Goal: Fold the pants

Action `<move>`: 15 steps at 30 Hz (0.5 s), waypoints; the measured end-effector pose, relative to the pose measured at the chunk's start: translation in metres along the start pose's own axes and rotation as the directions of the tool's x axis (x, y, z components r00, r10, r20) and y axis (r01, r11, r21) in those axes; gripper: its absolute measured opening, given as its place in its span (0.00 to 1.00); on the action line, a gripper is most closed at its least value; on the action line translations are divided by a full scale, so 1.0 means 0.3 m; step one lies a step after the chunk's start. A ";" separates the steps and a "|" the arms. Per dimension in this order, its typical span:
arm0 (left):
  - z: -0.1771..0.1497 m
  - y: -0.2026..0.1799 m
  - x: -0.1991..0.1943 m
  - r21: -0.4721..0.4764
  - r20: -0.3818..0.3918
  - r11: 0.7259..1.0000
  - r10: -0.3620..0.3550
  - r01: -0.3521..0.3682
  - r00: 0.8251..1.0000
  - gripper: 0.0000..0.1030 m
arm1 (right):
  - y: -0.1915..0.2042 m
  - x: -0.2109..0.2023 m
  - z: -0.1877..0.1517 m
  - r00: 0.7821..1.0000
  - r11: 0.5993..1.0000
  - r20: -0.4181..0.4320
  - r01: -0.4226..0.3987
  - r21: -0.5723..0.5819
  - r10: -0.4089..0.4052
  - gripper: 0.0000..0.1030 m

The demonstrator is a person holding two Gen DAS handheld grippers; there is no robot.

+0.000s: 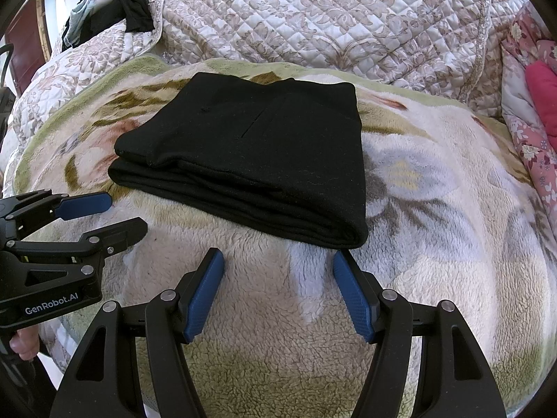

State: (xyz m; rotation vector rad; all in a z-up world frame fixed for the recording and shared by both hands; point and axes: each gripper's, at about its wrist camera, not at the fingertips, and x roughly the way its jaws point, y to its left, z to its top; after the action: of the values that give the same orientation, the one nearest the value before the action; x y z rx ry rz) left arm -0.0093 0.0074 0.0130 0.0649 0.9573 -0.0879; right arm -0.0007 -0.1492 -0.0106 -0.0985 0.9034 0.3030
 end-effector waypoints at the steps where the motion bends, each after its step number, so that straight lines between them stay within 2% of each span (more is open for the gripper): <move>1: -0.004 0.002 -0.001 0.001 0.000 1.000 0.000 0.000 1.000 0.58 | 0.000 0.000 0.000 1.000 1.000 0.000 0.000 0.000 0.000 0.64; 15: 0.000 0.000 0.000 0.000 -0.001 1.000 0.000 0.000 1.000 0.58 | -0.001 0.001 0.001 1.000 1.000 0.001 0.002 0.000 -0.002 0.64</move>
State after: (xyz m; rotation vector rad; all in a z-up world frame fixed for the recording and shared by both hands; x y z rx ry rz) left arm -0.0093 0.0073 0.0129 0.0653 0.9584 -0.0878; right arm -0.0002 -0.1494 -0.0106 -0.0991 0.9022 0.3017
